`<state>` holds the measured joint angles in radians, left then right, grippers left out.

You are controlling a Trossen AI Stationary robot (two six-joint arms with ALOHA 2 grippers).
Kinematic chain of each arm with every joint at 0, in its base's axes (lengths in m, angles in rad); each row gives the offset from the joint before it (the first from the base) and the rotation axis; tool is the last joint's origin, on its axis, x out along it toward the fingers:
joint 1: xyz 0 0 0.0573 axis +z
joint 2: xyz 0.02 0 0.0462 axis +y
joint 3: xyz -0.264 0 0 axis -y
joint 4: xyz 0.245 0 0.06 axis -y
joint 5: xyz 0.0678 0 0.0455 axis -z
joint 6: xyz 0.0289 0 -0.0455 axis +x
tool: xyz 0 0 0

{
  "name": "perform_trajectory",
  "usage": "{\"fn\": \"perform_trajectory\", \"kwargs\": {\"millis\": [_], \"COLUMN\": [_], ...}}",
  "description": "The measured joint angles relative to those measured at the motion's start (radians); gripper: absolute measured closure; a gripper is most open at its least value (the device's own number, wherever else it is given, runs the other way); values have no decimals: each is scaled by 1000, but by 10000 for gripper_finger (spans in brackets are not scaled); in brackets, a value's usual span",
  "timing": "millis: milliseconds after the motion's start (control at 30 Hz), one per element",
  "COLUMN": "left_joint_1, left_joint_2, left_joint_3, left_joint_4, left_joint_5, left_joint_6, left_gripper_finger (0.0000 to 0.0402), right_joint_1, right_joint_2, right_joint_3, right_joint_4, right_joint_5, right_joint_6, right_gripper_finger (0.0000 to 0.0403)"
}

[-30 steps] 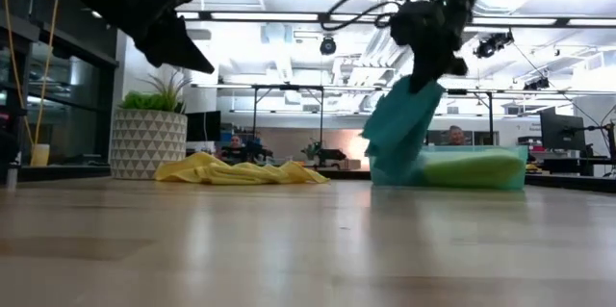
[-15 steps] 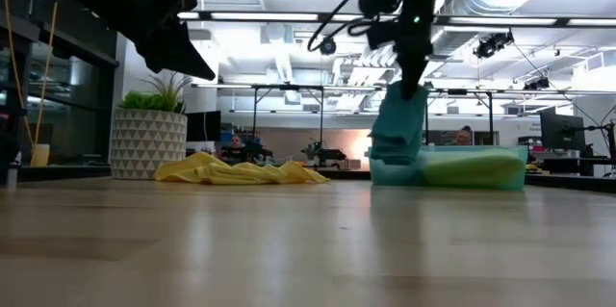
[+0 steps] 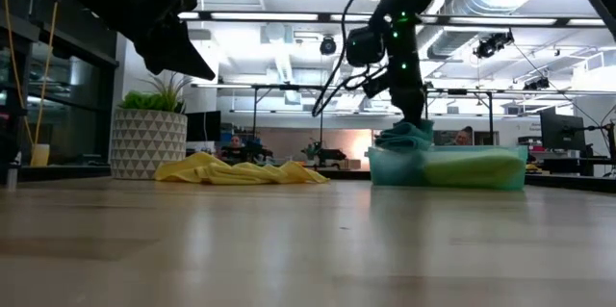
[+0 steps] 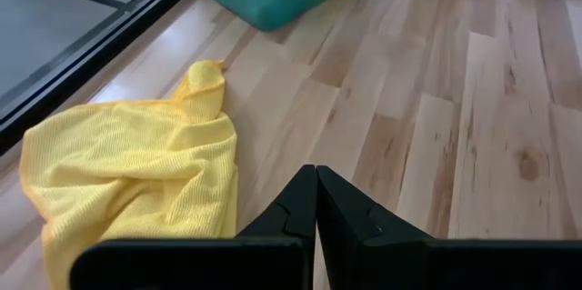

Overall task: Fold microfiber towels
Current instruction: Put the blue towel into the bin, then fold the yellow towel

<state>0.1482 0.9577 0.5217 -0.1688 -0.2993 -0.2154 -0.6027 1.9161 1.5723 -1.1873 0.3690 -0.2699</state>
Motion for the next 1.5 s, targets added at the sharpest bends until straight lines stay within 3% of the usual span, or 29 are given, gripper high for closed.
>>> {"fn": "perform_trajectory", "kwargs": {"millis": [467, 567, 733, 833, 967, 1033, 1267, 1500], "left_joint_1": [0, 0, 0, 0, 0, 0, 0, 0], "left_joint_2": [2, 2, 2, 2, 2, 2, 2, 2], "left_joint_3": [1, 1, 1, 1, 1, 1, 1, 1], "left_joint_4": [0, 0, 0, 0, 0, 0, 0, 13], "left_joint_5": [0, 2, 5, 5, 5, 5, 4, 0], "left_joint_6": [-1, -1, -1, -1, -1, 1, -1, -40], "left_gripper_finger": [401, 401, 401, 401, 401, 401, 401, 401], "right_joint_1": [-52, -53, -52, -56, -64, -73, -123, -119], "right_joint_2": [36, 36, 36, 36, 36, 36, 11, -243], "right_joint_3": [0, 0, 0, 0, 2, 15, 19, -227], "right_joint_4": [102, 112, 131, 138, 145, 117, 112, 512], "right_joint_5": [-20, -63, -44, 20, 289, 342, -19, -220], "right_joint_6": [69, 94, 89, 68, 43, 41, 171, 283], "right_gripper_finger": [401, 390, 347, 299, 228, 200, 170, 170]}}
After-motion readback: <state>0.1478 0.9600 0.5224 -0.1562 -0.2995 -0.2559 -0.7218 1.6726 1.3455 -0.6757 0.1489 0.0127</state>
